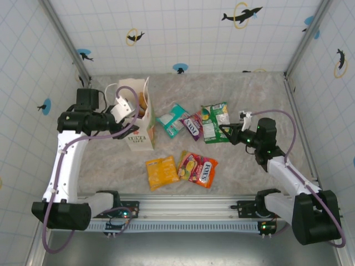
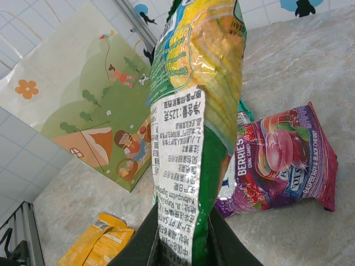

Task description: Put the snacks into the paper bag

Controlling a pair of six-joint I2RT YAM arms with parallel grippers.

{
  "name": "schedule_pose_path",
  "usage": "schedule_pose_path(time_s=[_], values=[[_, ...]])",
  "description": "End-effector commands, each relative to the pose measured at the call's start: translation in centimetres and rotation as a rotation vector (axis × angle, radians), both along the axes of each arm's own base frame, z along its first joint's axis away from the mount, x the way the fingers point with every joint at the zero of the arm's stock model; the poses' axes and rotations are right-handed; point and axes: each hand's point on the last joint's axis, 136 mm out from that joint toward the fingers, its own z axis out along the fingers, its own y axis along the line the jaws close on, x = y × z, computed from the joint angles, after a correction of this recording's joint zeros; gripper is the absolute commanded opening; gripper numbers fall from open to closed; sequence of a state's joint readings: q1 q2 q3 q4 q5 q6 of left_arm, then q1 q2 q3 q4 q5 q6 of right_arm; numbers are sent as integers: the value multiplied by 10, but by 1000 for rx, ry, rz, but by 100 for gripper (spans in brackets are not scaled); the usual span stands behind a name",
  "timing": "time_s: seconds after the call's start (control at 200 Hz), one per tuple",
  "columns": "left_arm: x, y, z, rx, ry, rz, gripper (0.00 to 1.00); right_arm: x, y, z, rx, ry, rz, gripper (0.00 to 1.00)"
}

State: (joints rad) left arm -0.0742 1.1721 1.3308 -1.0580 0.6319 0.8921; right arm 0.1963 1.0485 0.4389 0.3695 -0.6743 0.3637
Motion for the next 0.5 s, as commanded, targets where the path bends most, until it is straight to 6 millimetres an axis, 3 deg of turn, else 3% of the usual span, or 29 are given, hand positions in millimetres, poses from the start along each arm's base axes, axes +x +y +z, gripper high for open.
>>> schedule_pose_path(time_s=[0.0,0.3,0.495], values=[[7,-4,-4,30,-72,-74,64,-1,3,16,9,-97,16,9],[14,-13,5,23,-84,-134,64,-1,3,11,-3,-94,17,9],[13,-14,-15,59,-11,-137,63,-1,3,7,-10,-90,21,9]])
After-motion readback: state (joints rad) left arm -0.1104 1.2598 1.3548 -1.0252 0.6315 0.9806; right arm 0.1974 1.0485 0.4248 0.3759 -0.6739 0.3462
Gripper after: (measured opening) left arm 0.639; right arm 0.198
